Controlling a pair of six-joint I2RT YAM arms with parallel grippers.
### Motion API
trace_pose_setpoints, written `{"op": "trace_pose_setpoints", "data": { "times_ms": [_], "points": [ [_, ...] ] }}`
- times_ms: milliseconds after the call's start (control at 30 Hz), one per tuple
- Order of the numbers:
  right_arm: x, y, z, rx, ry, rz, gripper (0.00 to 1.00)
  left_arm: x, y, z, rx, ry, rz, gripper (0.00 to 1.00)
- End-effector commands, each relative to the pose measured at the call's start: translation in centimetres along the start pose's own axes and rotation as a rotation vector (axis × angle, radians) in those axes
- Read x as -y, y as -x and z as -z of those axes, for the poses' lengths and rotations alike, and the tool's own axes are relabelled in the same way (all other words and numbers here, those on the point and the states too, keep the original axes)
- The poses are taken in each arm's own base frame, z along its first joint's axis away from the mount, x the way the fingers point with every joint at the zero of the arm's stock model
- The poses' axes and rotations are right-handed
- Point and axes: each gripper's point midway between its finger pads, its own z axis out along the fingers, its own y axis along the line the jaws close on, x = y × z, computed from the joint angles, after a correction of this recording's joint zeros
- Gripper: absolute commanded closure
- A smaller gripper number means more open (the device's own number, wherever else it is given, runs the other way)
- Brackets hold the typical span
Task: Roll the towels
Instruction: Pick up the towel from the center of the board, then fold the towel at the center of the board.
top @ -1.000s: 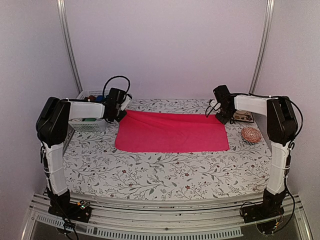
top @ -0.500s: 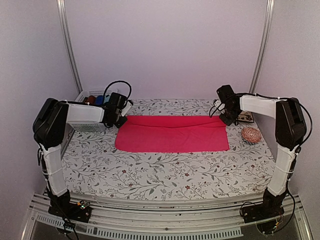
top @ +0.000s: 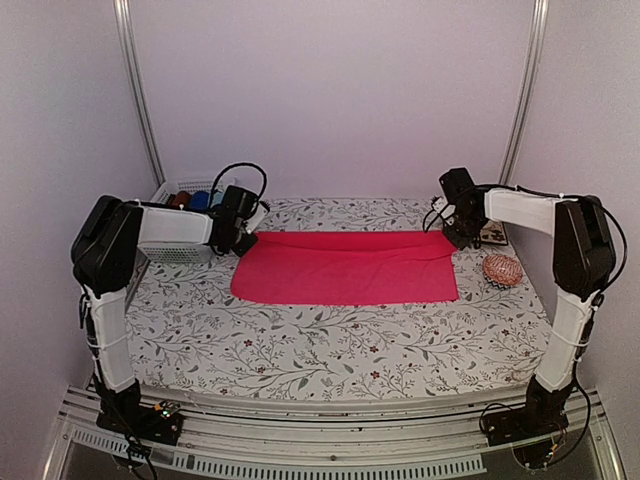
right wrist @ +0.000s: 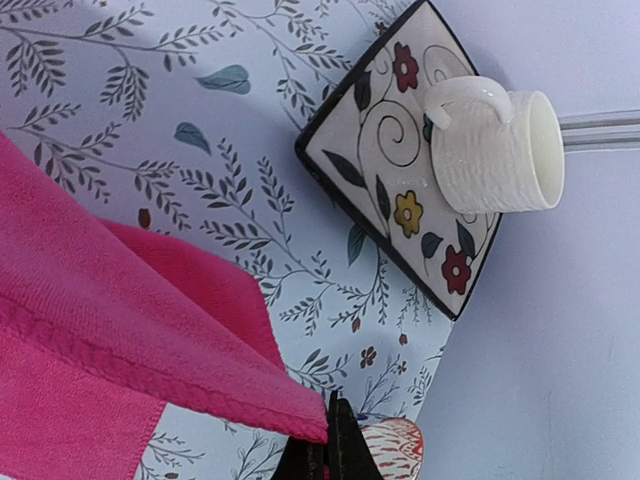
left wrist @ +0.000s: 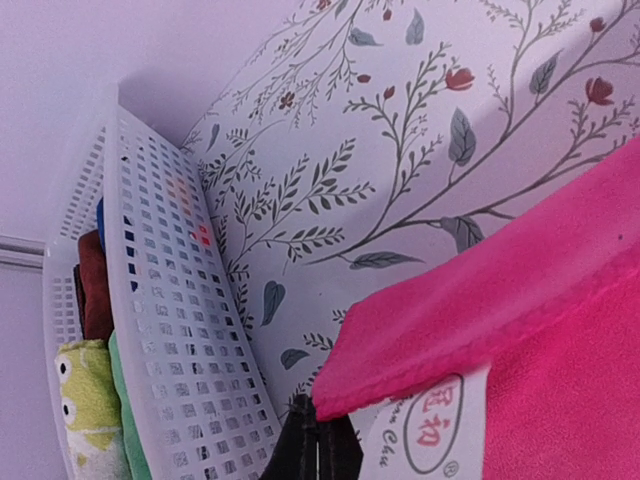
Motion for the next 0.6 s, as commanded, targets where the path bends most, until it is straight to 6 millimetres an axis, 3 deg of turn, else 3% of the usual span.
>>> {"op": "trace_pose_setpoints", "data": {
  "times_ms": [0,200,567],
  "points": [
    [-1.4,-0.9,2.3,-0.010,0.046,0.019,0.98,-1.4,-0.2,2.3,0.000,0.019,0.017,1.00],
    [-1.9,-0.9,4.0,0.014,0.071,0.036,0.98,-2.5,-1.0,3.9,-0.011,0.045,0.036,1.00],
    [-4.2,-3.6,4.5,-0.047,0.141,0.076,0.98,1.4,-3.7,5.7,-0.060,-0.084,0.003,1.00]
  ]
}}
